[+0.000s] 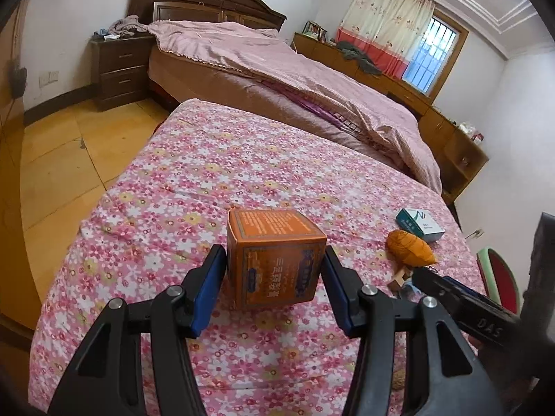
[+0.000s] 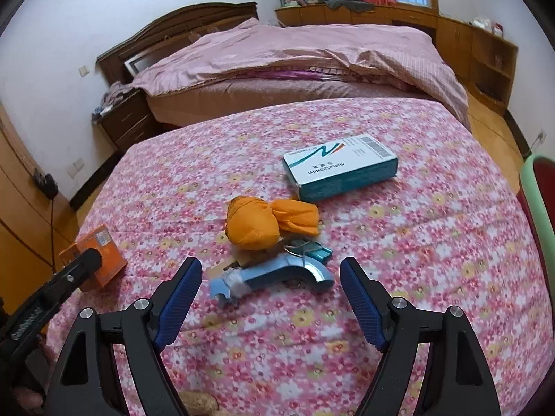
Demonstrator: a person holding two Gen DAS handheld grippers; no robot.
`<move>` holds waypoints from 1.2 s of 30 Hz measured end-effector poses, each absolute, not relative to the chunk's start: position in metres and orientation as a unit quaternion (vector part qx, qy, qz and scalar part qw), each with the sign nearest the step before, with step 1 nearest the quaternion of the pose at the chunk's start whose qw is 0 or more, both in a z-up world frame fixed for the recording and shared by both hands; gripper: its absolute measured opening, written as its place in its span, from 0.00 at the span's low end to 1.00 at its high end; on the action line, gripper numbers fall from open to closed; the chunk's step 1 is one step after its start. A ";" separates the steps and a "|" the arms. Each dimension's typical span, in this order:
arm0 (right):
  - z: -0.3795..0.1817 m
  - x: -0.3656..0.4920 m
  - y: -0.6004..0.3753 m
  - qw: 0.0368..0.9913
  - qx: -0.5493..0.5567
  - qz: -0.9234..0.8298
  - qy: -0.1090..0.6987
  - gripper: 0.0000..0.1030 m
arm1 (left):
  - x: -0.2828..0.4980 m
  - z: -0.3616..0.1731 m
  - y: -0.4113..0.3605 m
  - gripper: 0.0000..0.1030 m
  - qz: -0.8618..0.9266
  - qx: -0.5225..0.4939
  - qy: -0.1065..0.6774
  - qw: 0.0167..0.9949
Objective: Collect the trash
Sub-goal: 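Close the right tool on the blue curved plastic handle, then carry the orange box and blue handle over the red bucket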
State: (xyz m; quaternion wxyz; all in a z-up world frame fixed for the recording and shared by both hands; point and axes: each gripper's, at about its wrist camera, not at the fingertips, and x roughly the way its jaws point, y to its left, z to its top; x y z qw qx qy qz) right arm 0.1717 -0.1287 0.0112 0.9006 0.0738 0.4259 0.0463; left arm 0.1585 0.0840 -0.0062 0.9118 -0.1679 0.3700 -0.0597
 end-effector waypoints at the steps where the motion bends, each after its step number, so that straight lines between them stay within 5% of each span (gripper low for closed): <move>1: 0.009 0.173 -0.127 0.899 0.073 0.046 0.429 0.80 | 0.158 -0.006 0.085 0.54 -0.061 -0.170 0.369 0.912; 13: -0.002 0.169 -0.117 0.896 0.040 0.034 0.440 0.75 | 0.157 -0.006 0.084 0.54 -0.062 -0.173 0.368 0.911; 36: 0.046 0.070 -0.211 0.905 0.138 0.004 0.401 0.75 | 0.134 0.014 0.072 0.54 -0.053 -0.166 0.348 0.921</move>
